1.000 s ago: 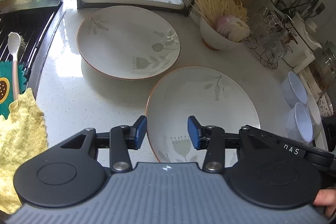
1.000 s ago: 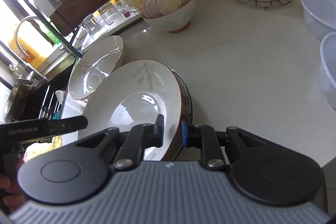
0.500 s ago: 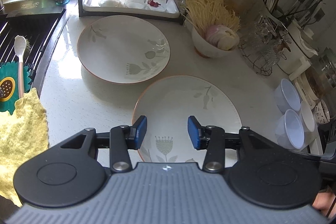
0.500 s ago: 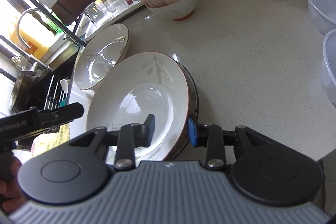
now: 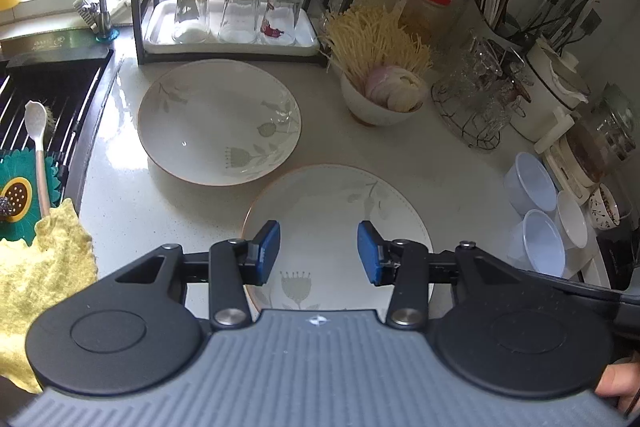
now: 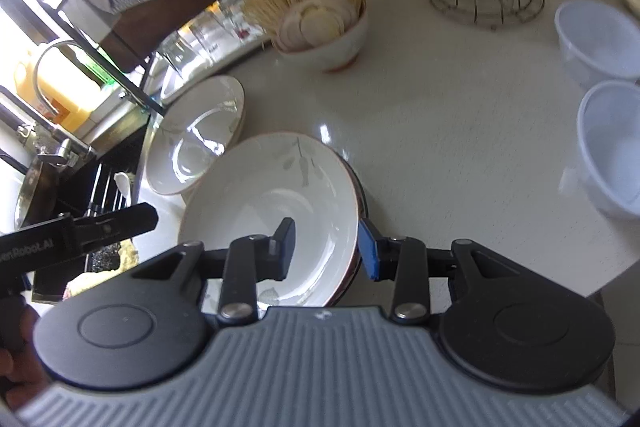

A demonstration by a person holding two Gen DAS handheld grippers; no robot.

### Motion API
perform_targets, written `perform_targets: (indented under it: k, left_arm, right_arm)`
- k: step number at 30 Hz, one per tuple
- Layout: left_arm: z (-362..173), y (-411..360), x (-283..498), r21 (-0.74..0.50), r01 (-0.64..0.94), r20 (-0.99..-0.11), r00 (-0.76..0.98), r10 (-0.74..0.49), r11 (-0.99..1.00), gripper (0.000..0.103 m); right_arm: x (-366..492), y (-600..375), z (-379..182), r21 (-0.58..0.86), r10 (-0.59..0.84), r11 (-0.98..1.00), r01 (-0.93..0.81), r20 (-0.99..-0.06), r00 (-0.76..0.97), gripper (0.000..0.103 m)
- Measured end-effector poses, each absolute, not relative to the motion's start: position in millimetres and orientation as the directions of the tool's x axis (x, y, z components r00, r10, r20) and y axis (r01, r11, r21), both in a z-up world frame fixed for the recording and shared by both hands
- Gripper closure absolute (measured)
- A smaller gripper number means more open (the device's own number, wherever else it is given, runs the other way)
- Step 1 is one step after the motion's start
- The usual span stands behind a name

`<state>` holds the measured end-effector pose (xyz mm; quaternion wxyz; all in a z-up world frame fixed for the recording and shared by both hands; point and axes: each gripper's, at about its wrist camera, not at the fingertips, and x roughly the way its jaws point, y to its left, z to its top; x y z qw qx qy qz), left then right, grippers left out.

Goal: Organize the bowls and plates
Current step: 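Lower the white plate onto the floral plate and open both grippers, then move both grippers to the second white plate near the dish rack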

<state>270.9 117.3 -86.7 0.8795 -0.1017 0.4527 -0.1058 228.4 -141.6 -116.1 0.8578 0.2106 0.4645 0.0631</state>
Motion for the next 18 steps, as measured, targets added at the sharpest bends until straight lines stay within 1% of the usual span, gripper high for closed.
perform_targets:
  k: [10, 18]
  left_arm:
    - [-56, 112, 238, -0.253, 0.104, -0.742, 0.618, -0.262, 0.962, 0.054]
    - [-41, 101, 215, -0.234, 0.131, -0.732, 0.628, -0.263, 0.963, 0.054]
  right_arm:
    - [190, -151, -61, 0.366, 0.256, 0.931, 0.006, -0.662, 0.705, 0.064]
    - [165, -147, -38, 0.323, 0.251, 0.945, -0.056, -0.603, 0.757, 0.064]
